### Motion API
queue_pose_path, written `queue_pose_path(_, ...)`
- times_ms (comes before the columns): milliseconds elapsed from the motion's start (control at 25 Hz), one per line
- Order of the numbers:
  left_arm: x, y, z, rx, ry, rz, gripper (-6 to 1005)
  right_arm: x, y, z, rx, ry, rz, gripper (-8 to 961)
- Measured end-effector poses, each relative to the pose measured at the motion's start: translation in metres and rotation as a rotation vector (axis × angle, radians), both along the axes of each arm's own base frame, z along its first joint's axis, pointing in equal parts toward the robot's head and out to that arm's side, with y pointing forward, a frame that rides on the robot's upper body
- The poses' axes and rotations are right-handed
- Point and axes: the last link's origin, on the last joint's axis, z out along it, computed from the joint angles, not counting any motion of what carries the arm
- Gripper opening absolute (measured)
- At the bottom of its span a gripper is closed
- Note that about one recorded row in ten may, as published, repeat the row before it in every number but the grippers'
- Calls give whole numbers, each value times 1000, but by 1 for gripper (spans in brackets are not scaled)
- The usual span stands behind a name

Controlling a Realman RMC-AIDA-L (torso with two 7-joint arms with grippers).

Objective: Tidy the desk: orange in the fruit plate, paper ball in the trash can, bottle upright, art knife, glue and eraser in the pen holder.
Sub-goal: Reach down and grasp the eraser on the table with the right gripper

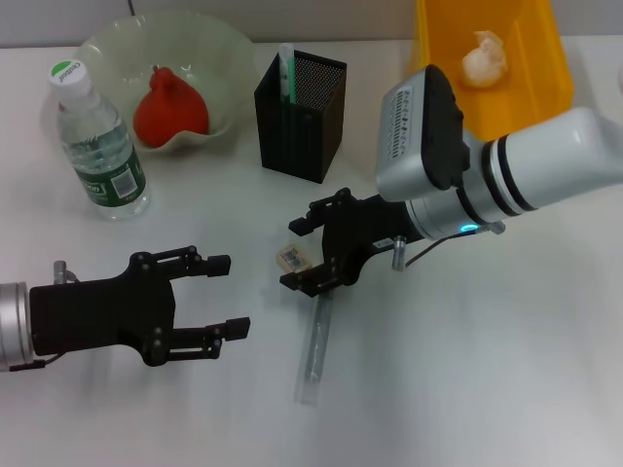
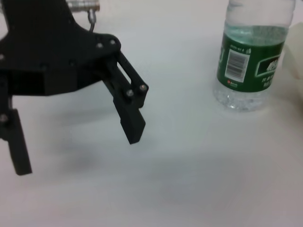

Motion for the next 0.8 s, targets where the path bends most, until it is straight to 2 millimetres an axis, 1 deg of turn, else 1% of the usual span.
queue_pose_path(280, 0, 0, -1, 0, -3, 2, 787, -5, 1, -2, 3, 20, -27, 742)
queue_pose_path(800, 1, 0, -1, -3, -7, 11, 787, -3, 2, -2, -3, -9, -98, 741)
